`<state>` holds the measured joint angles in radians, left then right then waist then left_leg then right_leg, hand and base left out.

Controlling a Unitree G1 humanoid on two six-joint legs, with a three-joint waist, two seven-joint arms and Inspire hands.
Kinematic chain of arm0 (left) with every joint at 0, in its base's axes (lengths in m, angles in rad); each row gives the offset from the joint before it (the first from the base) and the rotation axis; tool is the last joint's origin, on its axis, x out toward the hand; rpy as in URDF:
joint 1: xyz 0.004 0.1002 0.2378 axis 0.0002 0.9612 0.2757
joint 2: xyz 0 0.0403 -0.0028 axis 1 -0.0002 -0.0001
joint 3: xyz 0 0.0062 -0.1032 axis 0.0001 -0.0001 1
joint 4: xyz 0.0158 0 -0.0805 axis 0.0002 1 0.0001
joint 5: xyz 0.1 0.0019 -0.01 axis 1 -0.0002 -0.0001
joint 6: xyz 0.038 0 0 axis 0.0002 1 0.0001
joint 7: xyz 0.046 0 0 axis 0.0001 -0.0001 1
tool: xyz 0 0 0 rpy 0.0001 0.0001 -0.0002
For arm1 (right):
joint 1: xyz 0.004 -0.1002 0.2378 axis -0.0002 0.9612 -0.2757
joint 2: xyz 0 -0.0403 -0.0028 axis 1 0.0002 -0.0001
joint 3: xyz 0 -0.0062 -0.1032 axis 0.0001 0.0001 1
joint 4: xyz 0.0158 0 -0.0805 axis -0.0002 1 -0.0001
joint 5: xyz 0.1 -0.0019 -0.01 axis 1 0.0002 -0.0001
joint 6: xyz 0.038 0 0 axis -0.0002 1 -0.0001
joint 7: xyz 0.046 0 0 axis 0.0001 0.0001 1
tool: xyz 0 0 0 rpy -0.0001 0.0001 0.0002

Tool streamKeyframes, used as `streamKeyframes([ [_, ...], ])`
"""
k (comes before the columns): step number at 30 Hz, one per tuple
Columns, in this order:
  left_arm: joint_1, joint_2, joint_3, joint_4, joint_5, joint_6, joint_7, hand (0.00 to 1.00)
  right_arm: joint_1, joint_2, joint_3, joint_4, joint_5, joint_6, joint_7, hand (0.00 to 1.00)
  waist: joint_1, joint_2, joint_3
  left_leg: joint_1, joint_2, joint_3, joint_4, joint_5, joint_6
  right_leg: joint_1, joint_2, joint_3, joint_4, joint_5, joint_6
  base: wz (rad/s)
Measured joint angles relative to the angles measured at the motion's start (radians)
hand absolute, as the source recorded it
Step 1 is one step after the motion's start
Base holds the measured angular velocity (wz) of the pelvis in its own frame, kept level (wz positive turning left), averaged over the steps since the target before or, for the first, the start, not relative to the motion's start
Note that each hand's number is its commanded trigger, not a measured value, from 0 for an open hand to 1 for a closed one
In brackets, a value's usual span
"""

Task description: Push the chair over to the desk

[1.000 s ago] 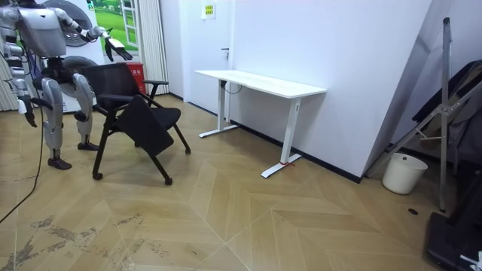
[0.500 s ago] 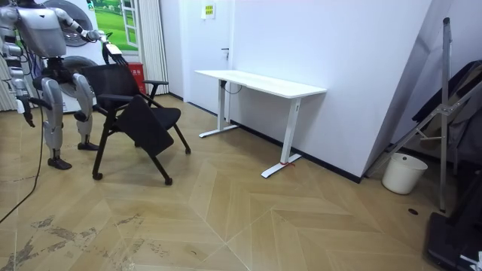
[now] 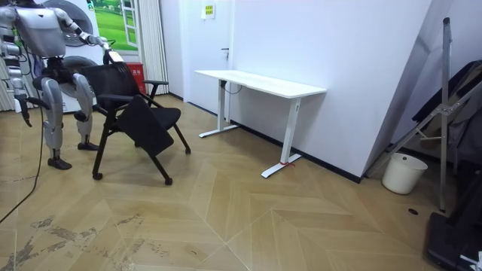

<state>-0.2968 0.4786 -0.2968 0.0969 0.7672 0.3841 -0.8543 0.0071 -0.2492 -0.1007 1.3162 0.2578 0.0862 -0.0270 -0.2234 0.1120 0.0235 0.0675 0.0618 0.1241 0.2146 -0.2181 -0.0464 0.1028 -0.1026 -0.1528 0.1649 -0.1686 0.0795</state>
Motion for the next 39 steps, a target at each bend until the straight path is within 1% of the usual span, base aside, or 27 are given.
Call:
streamKeyframes([
  [1, -0.012, -0.008, 0.000, 0.043, 0.001, -0.002, 0.019, 1.00, -0.005, 0.003, 0.000, -0.003, -0.002, 0.000, -0.006, 0.00, -0.002, -0.001, -0.0002, 0.005, 0.000, 0.006, 0.000, 0.000, 0.000, 0.000, 0.000, 0.005, 0.002, -0.001, 0.000, -0.15],
  [2, -0.018, -0.014, 0.002, 0.063, 0.002, -0.002, 0.025, 1.00, -0.005, 0.004, 0.000, -0.006, -0.002, 0.000, -0.007, 0.00, -0.003, -0.001, -0.0004, 0.007, 0.000, 0.008, 0.000, 0.000, 0.000, 0.001, 0.000, 0.007, 0.002, -0.001, 0.000, -0.13],
  [3, -0.024, -0.031, 0.012, 0.094, 0.009, -0.001, 0.042, 1.00, -0.002, 0.004, 0.000, -0.013, -0.002, 0.000, -0.008, 0.00, -0.003, -0.003, -0.0012, 0.011, 0.000, 0.013, 0.000, 0.000, 0.000, 0.001, 0.000, 0.013, 0.002, -0.002, 0.000, -0.10],
  [4, -0.027, -0.041, 0.014, 0.113, 0.013, -0.002, 0.059, 1.00, 0.005, 0.006, 0.001, -0.022, -0.002, 0.001, -0.014, 0.00, -0.004, -0.005, -0.0028, 0.014, 0.000, 0.015, 0.000, 0.000, 0.000, 0.001, 0.000, 0.017, 0.002, -0.003, 0.000, -0.08],
  [6, -0.027, -0.046, 0.017, 0.133, 0.014, -0.006, 0.089, 1.00, 0.018, 0.007, 0.001, -0.033, -0.002, 0.001, -0.017, 0.00, -0.007, -0.010, -0.0055, 0.017, 0.000, 0.015, 0.003, 0.000, 0.000, -0.003, 0.000, 0.023, 0.002, -0.005, 0.000, 0.00],
  [7, -0.026, -0.056, 0.023, 0.155, 0.016, -0.007, 0.124, 1.00, 0.021, 0.007, 0.000, -0.034, -0.004, 0.002, -0.017, 0.00, -0.010, -0.014, -0.0064, 0.017, -0.001, 0.015, 0.004, 0.000, 0.000, -0.003, 0.001, 0.030, 0.002, -0.005, 0.000, 0.00],
  [8, -0.026, -0.061, 0.026, 0.161, 0.024, -0.007, 0.138, 1.00, 0.023, 0.007, 0.000, -0.035, -0.008, 0.002, -0.017, 0.00, -0.012, -0.016, -0.0071, 0.017, -0.001, 0.015, 0.004, 0.000, 0.000, -0.003, 0.002, 0.035, 0.002, -0.005, 0.000, 0.00],
  [9, -0.023, -0.063, 0.026, 0.158, 0.035, -0.013, 0.141, 1.00, 0.027, 0.007, 0.000, -0.036, -0.013, 0.002, -0.017, 0.00, -0.013, -0.018, -0.0085, 0.017, -0.002, 0.015, 0.004, 0.000, 0.000, -0.004, 0.003, 0.043, 0.002, -0.005, 0.000, 0.00],
  [11, -0.011, -0.065, 0.021, 0.155, 0.040, -0.047, 0.178, 1.00, 0.030, 0.007, 0.000, -0.036, -0.016, 0.002, -0.015, 0.00, -0.012, -0.021, -0.0086, 0.022, -0.003, 0.015, 0.003, 0.000, 0.000, 0.001, 0.002, 0.049, 0.003, -0.005, 0.000, 0.00],
  [14, 0.005, -0.066, 0.020, 0.155, 0.041, -0.062, 0.215, 1.00, 0.026, 0.008, 0.000, -0.036, -0.010, 0.001, -0.012, 0.00, -0.012, -0.022, -0.0081, 0.028, -0.003, 0.016, 0.003, 0.000, 0.000, 0.005, 0.005, 0.064, 0.003, -0.005, 0.000, 0.00],
  [15, 0.009, -0.067, 0.020, 0.159, 0.040, -0.067, 0.235, 1.00, 0.026, 0.008, 0.000, -0.036, -0.005, 0.000, -0.010, 0.00, -0.012, -0.024, -0.0068, 0.031, -0.003, 0.017, 0.003, 0.000, 0.000, 0.009, 0.006, 0.069, 0.003, -0.005, 0.000, 0.00],
  [18, 0.014, -0.067, 0.020, 0.161, 0.040, -0.072, 0.265, 1.00, 0.028, 0.010, -0.003, -0.035, -0.001, 0.000, 0.005, 0.00, -0.014, -0.034, -0.0066, 0.031, -0.003, 0.020, 0.004, 0.001, 0.002, 0.008, 0.007, 0.079, 0.003, -0.005, 0.000, 0.00],
  [21, 0.025, -0.065, 0.020, 0.157, 0.049, -0.085, 0.296, 1.00, 0.037, 0.010, -0.011, -0.034, 0.007, 0.001, 0.021, 0.00, -0.013, -0.042, -0.0084, 0.031, -0.003, 0.025, 0.002, 0.002, 0.003, 0.004, 0.011, 0.097, 0.004, -0.005, -0.001, -0.03],
  [27, 0.034, -0.066, 0.020, 0.155, 0.050, -0.090, 0.335, 1.00, 0.071, 0.009, -0.042, -0.033, 0.003, 0.005, 0.015, 0.00, -0.016, -0.042, -0.0091, 0.031, -0.003, 0.026, -0.002, 0.004, 0.006, -0.001, 0.011, 0.101, 0.007, -0.004, -0.002, -0.01],
  [30, 0.039, -0.067, 0.020, 0.152, 0.071, -0.098, 0.344, 1.00, 0.084, 0.009, -0.080, -0.032, -0.045, 0.023, 0.005, 0.00, -0.017, -0.050, -0.0131, 0.027, -0.003, 0.026, -0.002, 0.004, 0.006, 0.000, 0.011, 0.101, 0.007, -0.005, -0.002, 0.00],
  [31, 0.040, -0.068, 0.020, 0.151, 0.077, -0.098, 0.345, 1.00, 0.089, 0.009, -0.087, -0.031, -0.077, 0.028, -0.003, 0.00, -0.017, -0.056, -0.0171, 0.026, -0.003, 0.026, -0.002, 0.004, 0.006, -0.001, 0.011, 0.101, 0.007, -0.005, -0.002, 0.00],
  [32, 0.041, -0.069, 0.020, 0.150, 0.079, -0.097, 0.344, 1.00, 0.089, 0.008, -0.086, -0.031, -0.098, 0.033, -0.008, 0.00, -0.017, -0.059, -0.0192, 0.027, -0.003, 0.026, -0.002, 0.004, 0.006, 0.000, 0.012, 0.103, 0.007, -0.005, -0.002, 0.00],
  [33, 0.043, -0.072, 0.018, 0.148, 0.089, -0.092, 0.344, 1.00, 0.089, 0.005, -0.086, -0.030, -0.144, 0.042, -0.014, 0.00, -0.016, -0.067, -0.0231, 0.031, -0.003, 0.027, -0.003, 0.004, 0.006, 0.002, 0.014, 0.114, 0.006, -0.004, -0.002, 0.00],
  [34, 0.044, -0.071, 0.017, 0.148, 0.089, -0.089, 0.345, 1.00, 0.088, -0.001, -0.084, -0.030, -0.181, 0.047, -0.026, 0.00, -0.016, -0.073, -0.0240, 0.032, -0.004, 0.027, -0.003, 0.004, 0.006, 0.006, 0.016, 0.126, 0.006, -0.004, -0.003, 0.00],
  [35, 0.044, -0.071, 0.017, 0.149, 0.088, -0.086, 0.346, 1.00, 0.087, -0.004, -0.083, -0.031, -0.196, 0.048, -0.031, 0.00, -0.017, -0.075, -0.0243, 0.033, -0.004, 0.028, -0.002, 0.004, 0.006, 0.006, 0.016, 0.126, 0.006, -0.004, -0.003, 0.00],
  [38, 0.044, -0.069, 0.018, 0.156, 0.081, -0.082, 0.364, 1.00, 0.067, -0.042, -0.085, -0.034, -0.254, 0.061, -0.050, 0.00, -0.015, -0.079, -0.0242, 0.028, -0.004, 0.028, -0.001, 0.004, 0.008, 0.002, 0.015, 0.126, 0.007, -0.004, -0.003, 0.00],
  [39, 0.045, -0.069, 0.018, 0.157, 0.076, -0.079, 0.371, 1.00, 0.060, -0.065, -0.092, -0.045, -0.294, 0.069, -0.060, 0.00, -0.016, -0.079, -0.0240, 0.025, -0.004, 0.028, -0.002, 0.005, 0.009, -0.001, 0.015, 0.126, 0.006, -0.005, -0.002, 0.00],
])
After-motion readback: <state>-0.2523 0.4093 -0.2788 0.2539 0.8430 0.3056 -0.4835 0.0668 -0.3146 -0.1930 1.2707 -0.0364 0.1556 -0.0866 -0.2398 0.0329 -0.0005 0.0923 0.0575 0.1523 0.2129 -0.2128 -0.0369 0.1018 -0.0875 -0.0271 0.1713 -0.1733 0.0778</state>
